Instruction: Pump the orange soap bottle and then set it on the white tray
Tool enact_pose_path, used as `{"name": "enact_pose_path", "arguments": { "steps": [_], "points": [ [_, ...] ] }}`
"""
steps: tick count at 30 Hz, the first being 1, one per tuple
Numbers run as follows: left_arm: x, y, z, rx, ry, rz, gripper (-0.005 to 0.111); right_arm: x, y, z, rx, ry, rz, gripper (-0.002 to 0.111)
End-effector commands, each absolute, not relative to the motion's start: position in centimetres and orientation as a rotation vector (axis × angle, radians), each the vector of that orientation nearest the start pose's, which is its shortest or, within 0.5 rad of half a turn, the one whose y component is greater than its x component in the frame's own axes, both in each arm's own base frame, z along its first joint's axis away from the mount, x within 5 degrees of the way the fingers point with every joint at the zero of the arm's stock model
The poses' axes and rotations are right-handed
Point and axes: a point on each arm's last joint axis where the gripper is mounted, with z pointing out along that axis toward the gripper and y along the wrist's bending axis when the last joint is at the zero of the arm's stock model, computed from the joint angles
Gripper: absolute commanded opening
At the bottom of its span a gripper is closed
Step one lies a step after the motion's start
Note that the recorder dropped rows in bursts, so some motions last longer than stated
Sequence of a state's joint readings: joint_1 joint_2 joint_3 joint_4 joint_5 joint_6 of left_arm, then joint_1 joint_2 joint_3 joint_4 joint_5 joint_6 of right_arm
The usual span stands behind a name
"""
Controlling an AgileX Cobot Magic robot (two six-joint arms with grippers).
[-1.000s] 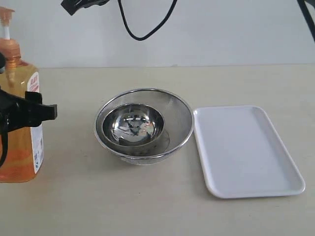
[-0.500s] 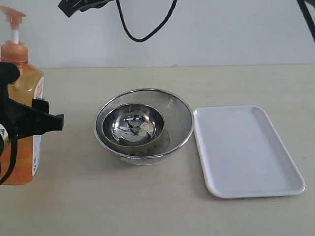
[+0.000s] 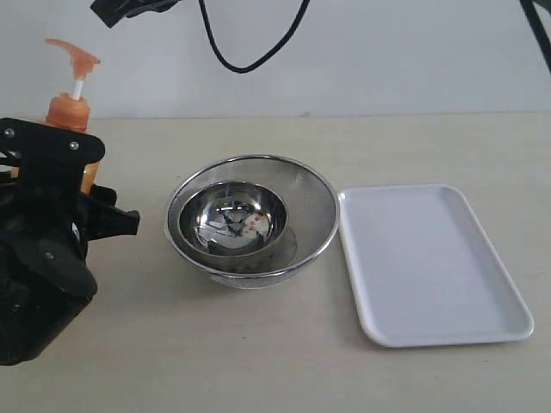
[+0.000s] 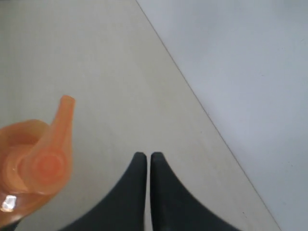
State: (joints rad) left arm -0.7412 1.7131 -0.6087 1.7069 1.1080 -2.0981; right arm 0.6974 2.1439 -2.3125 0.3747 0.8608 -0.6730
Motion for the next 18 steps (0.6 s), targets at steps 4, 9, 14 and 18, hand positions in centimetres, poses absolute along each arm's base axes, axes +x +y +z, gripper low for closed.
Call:
{"name": "enact_pose_path", "arguments": {
  "steps": [4,9,14,18],
  "points": [
    [25.1,-12.0,17.7,0.000,1.872,0.629,0.005,35.1,34.4,39.4,-1.268,1.628,0.642,0.000],
    [25.1,-12.1,17.7,0.007,1.877,0.627,0.005,34.6,35.6,39.1,-1.286,1.580,0.639,0.000],
    [24.7,-13.0,17.7,0.046,1.874,0.607,0.005,35.5,36.4,37.5,-1.265,1.596,0.631,0.000],
    [24.5,-13.2,17.8,0.052,1.864,0.608,0.005,36.1,36.7,36.6,-1.249,1.613,0.629,0.000]
  ]
}}
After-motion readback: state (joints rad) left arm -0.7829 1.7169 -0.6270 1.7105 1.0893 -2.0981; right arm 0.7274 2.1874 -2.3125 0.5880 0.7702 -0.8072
